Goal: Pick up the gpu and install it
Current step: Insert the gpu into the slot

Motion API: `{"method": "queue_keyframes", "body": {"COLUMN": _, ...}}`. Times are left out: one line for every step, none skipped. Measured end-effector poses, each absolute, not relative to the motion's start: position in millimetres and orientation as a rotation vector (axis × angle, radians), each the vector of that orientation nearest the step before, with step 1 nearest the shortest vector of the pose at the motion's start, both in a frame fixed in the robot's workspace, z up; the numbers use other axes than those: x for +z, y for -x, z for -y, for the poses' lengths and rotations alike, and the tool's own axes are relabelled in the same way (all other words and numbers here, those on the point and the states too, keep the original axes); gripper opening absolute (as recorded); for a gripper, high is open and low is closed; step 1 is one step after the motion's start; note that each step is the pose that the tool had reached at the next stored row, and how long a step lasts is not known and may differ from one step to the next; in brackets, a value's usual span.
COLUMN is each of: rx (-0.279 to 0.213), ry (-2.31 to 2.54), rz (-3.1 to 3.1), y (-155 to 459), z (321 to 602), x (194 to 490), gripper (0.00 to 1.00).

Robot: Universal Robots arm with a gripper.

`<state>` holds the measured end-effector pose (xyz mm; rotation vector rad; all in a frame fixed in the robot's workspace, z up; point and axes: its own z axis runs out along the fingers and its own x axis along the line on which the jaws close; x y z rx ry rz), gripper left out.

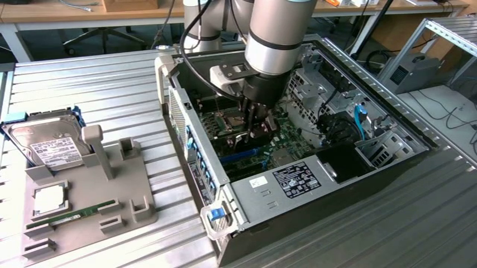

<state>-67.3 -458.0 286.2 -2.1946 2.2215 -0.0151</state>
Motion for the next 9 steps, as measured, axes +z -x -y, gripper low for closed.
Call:
{"method": "queue_keyframes", "body": {"rx": -0.015, "ry": 2.194, "rz": -2.221, "y": 67.3, "z": 457.9, "x": 285.6, "gripper": 0.27}}
{"method": "queue_keyframes", "body": {"rx": -0.015, "ry": 2.195, "rz": -2.221, "y": 67.3, "z": 457.9, "x": 284.7, "gripper": 0.27}}
{"method": "queue_keyframes", "body": {"rx": -0.015, "ry": 2.195, "rz": -2.221, "y": 67.3, "z": 458.0, "x": 283.8, "gripper": 0.27}}
{"method": "queue_keyframes", "body": {"rx": -0.015, "ry": 2.195, "rz": -2.222, "y": 67.3, "z": 458.0, "x": 282.7, "gripper": 0.27}}
{"method": "queue_keyframes", "body": {"rx": -0.015, "ry": 2.195, "rz": -2.221, "y": 67.3, "z": 458.0, "x": 281.6, "gripper": 0.27}}
{"method": "queue_keyframes", "body": {"rx": -0.015, "ry": 2.195, "rz": -2.221, "y": 67.3, "z": 458.0, "x": 280.7, "gripper": 0.27}}
{"method": "queue_keyframes", "body": {"rx": -0.015, "ry": 2.194, "rz": -2.221, "y": 67.3, "z": 458.0, "x": 279.8, "gripper": 0.27}}
{"method": "queue_keyframes", "body": {"rx": -0.015, "ry": 2.195, "rz": -2.222, "y": 67.4, "z": 458.0, "x": 279.4, "gripper": 0.27}}
{"method": "queue_keyframes", "body": {"rx": -0.015, "ry": 2.195, "rz": -2.222, "y": 67.4, "z": 458.1, "x": 279.3, "gripper": 0.27}}
